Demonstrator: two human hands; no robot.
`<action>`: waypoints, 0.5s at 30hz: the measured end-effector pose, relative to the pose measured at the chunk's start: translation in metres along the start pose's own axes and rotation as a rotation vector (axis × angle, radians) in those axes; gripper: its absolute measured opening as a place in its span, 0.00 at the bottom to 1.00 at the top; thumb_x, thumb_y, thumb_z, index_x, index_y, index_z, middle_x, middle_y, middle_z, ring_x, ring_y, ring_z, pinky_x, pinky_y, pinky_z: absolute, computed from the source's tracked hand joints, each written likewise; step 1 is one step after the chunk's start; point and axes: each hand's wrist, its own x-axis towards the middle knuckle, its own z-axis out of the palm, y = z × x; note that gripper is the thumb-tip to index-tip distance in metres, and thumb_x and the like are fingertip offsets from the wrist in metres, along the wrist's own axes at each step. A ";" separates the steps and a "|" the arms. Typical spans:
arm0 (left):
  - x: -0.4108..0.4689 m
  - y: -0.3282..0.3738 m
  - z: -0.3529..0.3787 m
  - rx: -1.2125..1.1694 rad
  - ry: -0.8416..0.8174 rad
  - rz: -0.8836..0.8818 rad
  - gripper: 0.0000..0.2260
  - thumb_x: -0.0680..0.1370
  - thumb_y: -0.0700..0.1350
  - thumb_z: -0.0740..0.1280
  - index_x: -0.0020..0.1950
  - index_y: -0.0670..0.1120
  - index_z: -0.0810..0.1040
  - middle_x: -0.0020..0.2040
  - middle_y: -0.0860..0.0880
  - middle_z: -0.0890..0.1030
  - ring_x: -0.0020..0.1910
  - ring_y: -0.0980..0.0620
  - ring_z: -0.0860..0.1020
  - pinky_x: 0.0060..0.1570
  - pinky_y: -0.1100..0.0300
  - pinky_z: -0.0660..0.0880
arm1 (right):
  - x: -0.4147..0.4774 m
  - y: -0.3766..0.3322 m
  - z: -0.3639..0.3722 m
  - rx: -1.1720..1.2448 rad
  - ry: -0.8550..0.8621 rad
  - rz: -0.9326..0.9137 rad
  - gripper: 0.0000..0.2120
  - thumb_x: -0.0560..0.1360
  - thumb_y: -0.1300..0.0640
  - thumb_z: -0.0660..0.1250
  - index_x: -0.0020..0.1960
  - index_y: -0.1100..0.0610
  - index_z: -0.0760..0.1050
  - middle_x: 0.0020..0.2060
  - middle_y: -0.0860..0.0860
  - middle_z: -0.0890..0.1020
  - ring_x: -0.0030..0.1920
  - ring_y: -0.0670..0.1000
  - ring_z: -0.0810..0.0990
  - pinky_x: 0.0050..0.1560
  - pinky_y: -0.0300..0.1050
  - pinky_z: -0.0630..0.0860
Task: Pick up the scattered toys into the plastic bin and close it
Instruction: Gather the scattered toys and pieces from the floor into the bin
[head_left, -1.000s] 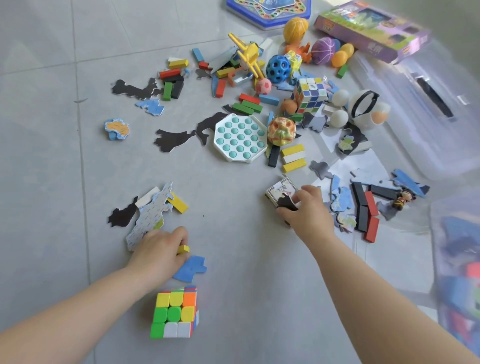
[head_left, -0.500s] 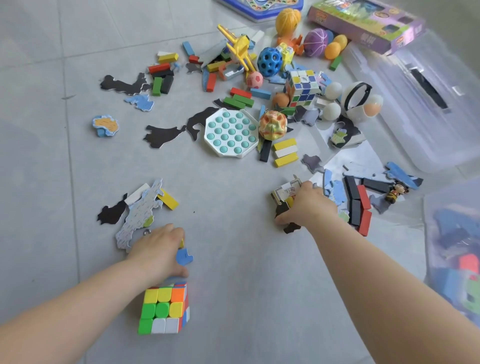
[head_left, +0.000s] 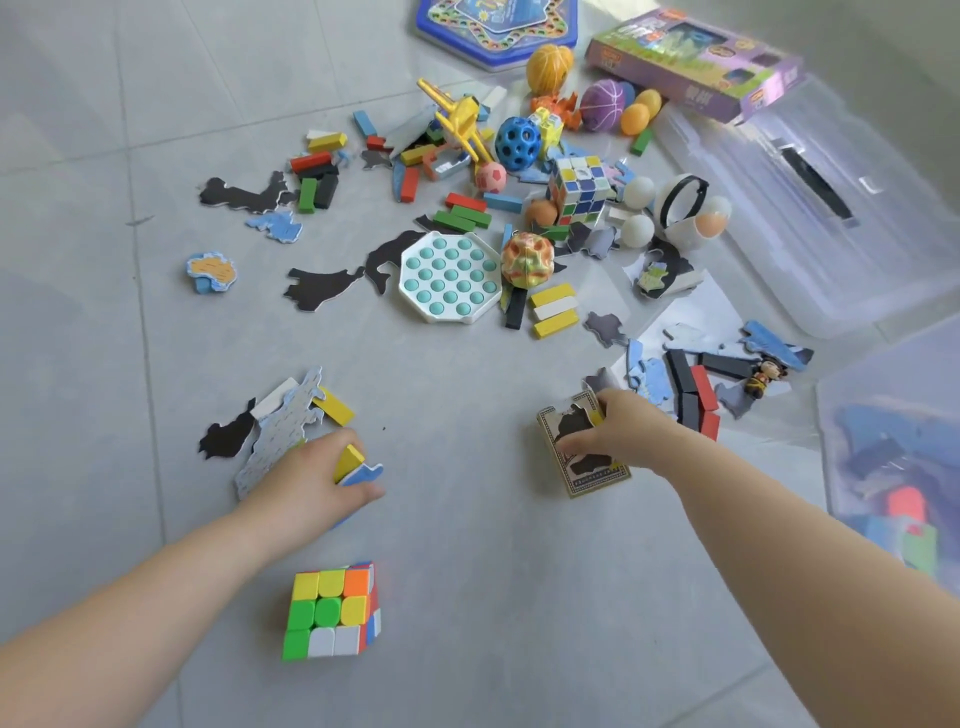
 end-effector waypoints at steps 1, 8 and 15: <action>-0.001 0.007 -0.004 -0.039 0.021 0.021 0.15 0.73 0.46 0.69 0.34 0.52 0.63 0.29 0.51 0.67 0.30 0.53 0.67 0.28 0.63 0.59 | -0.006 -0.001 -0.008 0.018 0.000 -0.013 0.25 0.67 0.47 0.73 0.57 0.59 0.71 0.52 0.55 0.80 0.52 0.55 0.79 0.56 0.50 0.77; -0.008 0.101 -0.027 -0.326 -0.014 0.207 0.09 0.76 0.45 0.64 0.39 0.53 0.66 0.40 0.51 0.80 0.40 0.54 0.80 0.42 0.55 0.75 | -0.106 -0.004 -0.114 0.314 0.318 -0.255 0.11 0.67 0.52 0.73 0.39 0.50 0.71 0.32 0.45 0.79 0.31 0.43 0.78 0.20 0.28 0.69; -0.017 0.240 -0.029 -0.080 -0.010 0.609 0.06 0.75 0.53 0.62 0.40 0.56 0.66 0.38 0.55 0.77 0.39 0.56 0.77 0.38 0.62 0.71 | -0.198 0.105 -0.183 0.564 0.883 -0.173 0.06 0.72 0.54 0.68 0.42 0.48 0.72 0.35 0.50 0.77 0.29 0.45 0.74 0.27 0.39 0.67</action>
